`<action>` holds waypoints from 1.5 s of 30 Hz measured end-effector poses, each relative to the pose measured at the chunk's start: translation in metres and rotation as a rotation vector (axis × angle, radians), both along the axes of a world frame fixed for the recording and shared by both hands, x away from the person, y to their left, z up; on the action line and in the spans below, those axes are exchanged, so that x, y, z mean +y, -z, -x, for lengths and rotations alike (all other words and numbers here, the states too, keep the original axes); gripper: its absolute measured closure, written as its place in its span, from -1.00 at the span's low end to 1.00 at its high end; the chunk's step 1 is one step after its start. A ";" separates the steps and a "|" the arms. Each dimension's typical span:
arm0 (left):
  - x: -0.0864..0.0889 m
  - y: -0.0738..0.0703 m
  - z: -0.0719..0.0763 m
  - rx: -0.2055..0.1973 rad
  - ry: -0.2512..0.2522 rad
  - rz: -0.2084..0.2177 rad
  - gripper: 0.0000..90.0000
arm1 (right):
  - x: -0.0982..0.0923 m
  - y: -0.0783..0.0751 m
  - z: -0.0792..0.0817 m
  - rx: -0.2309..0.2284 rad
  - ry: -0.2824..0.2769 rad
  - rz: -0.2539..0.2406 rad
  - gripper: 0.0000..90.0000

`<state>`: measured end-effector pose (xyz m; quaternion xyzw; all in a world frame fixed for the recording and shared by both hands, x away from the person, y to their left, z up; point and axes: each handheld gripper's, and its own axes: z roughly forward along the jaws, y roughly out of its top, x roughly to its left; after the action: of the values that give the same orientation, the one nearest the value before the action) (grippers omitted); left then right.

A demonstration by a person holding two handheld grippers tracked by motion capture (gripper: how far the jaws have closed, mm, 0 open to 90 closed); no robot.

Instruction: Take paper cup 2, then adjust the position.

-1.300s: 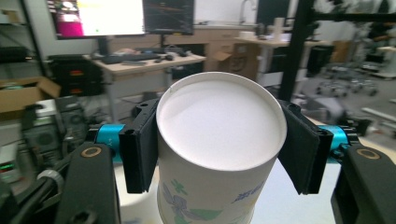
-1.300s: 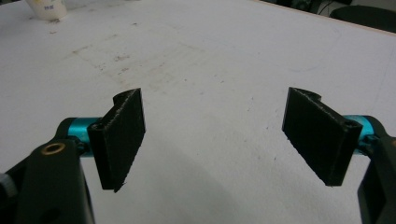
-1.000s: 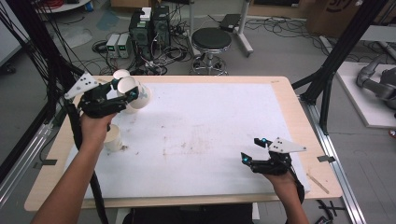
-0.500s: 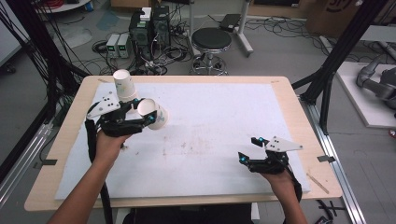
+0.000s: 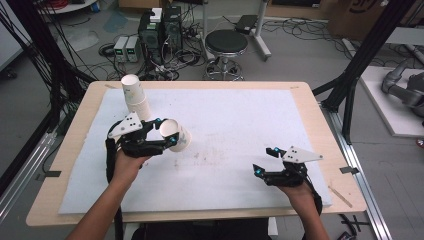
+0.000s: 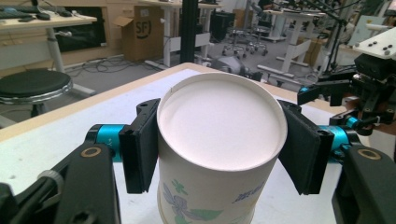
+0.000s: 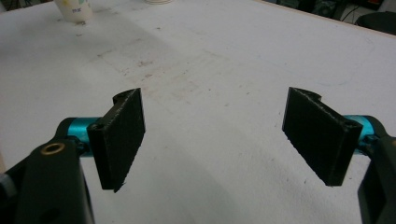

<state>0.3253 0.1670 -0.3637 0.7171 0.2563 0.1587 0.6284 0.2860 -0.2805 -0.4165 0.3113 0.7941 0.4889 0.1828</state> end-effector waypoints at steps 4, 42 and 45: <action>-0.005 0.004 -0.001 0.012 0.034 -0.003 -0.20 | 0.002 0.000 -0.001 0.002 -0.010 -0.001 -0.55; -0.046 0.021 0.015 0.049 0.291 -0.012 -0.22 | 0.055 -0.008 -0.001 0.018 -0.335 -0.027 -0.54; -0.049 0.020 0.016 0.050 0.302 -0.026 -0.22 | 0.060 -0.010 -0.002 0.020 -0.355 -0.023 -0.54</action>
<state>0.3091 0.1184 -0.3840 0.7593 0.1590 0.0478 0.6292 0.2880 -0.2207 -0.4064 0.1732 0.8329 0.5192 0.0820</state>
